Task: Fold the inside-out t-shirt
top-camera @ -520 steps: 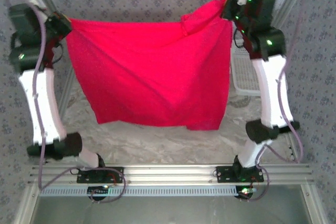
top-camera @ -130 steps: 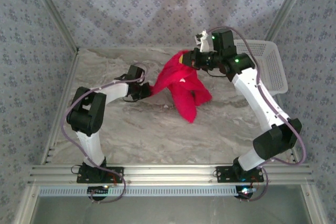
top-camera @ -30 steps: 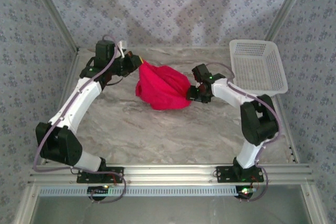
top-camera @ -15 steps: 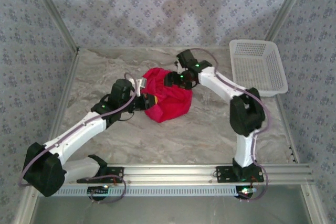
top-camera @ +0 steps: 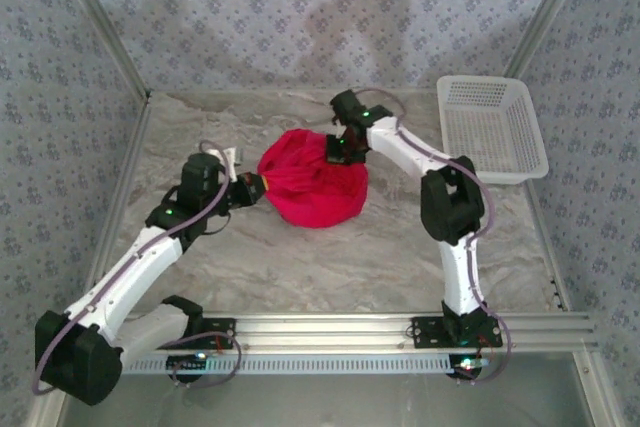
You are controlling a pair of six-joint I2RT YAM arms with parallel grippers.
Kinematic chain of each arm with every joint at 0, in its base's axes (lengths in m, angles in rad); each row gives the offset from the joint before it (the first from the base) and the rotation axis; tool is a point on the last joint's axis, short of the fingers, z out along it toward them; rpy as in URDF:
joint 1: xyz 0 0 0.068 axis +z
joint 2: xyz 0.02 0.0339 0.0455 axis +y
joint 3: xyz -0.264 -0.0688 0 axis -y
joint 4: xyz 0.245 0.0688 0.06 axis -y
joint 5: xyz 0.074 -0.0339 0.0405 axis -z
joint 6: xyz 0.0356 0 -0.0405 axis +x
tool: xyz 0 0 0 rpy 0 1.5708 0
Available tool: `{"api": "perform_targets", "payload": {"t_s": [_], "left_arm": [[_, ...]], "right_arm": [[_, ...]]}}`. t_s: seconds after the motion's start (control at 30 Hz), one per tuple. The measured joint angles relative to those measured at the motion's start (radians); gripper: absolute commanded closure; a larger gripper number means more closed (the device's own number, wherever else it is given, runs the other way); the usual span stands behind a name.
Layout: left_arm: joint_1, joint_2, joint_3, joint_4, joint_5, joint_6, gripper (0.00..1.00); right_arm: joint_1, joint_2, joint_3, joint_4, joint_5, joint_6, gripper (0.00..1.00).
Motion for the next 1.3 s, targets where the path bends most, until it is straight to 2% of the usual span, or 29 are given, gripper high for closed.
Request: {"api": "perform_targets", "payload": {"t_s": [0.17, 0.27, 0.37, 0.47, 0.5, 0.57, 0.63, 0.8, 0.93, 1.17, 1.23, 1.27, 1.3], "left_arm": [[0.186, -0.037, 0.0, -0.072, -0.026, -0.017, 1.0], [0.237, -0.042, -0.013, -0.071, -0.034, -0.034, 1.0], [0.235, -0.035, -0.063, -0.053, -0.029, -0.047, 1.0], [0.233, -0.004, -0.094, -0.068, -0.049, -0.042, 1.0], [0.224, 0.009, -0.095, -0.083, -0.068, -0.035, 0.96], [0.193, 0.022, -0.09, -0.098, -0.109, -0.016, 0.67], [0.112, 0.04, -0.053, -0.129, -0.171, 0.021, 0.47], [-0.15, 0.142, 0.14, -0.132, -0.261, 0.124, 0.31], [-0.257, 0.319, 0.287, -0.106, -0.257, 0.184, 0.26], [-0.305, 0.674, 0.451, -0.146, -0.265, 0.274, 0.23], [-0.305, 0.755, 0.493, -0.162, -0.286, 0.296, 0.29], [-0.305, 0.779, 0.509, -0.169, -0.294, 0.306, 0.36], [-0.304, 0.81, 0.531, -0.177, -0.304, 0.315, 0.49]], "right_arm": [[-0.154, -0.22, -0.068, -0.044, -0.01, -0.008, 1.0], [-0.229, -0.309, -0.142, -0.042, -0.027, -0.008, 1.0], [-0.251, -0.292, -0.187, -0.032, -0.046, -0.008, 1.0], [-0.244, -0.196, -0.189, -0.019, -0.056, -0.008, 1.0], [-0.24, -0.166, -0.188, -0.015, -0.061, -0.008, 1.0], [-0.232, -0.119, -0.185, -0.014, -0.07, -0.008, 1.0], [-0.22, -0.098, -0.184, -0.014, -0.071, -0.008, 1.0], [-0.199, -0.098, -0.146, -0.004, -0.072, -0.009, 1.0], [-0.19, -0.098, -0.144, 0.001, -0.077, -0.01, 1.0], [-0.19, -0.098, -0.144, 0.001, -0.083, -0.012, 1.0], [-0.19, -0.098, -0.144, 0.0, -0.083, -0.013, 1.0], [-0.19, -0.098, -0.144, 0.0, -0.084, -0.014, 1.0], [-0.19, -0.099, -0.144, 0.0, -0.087, -0.016, 1.0]]}}
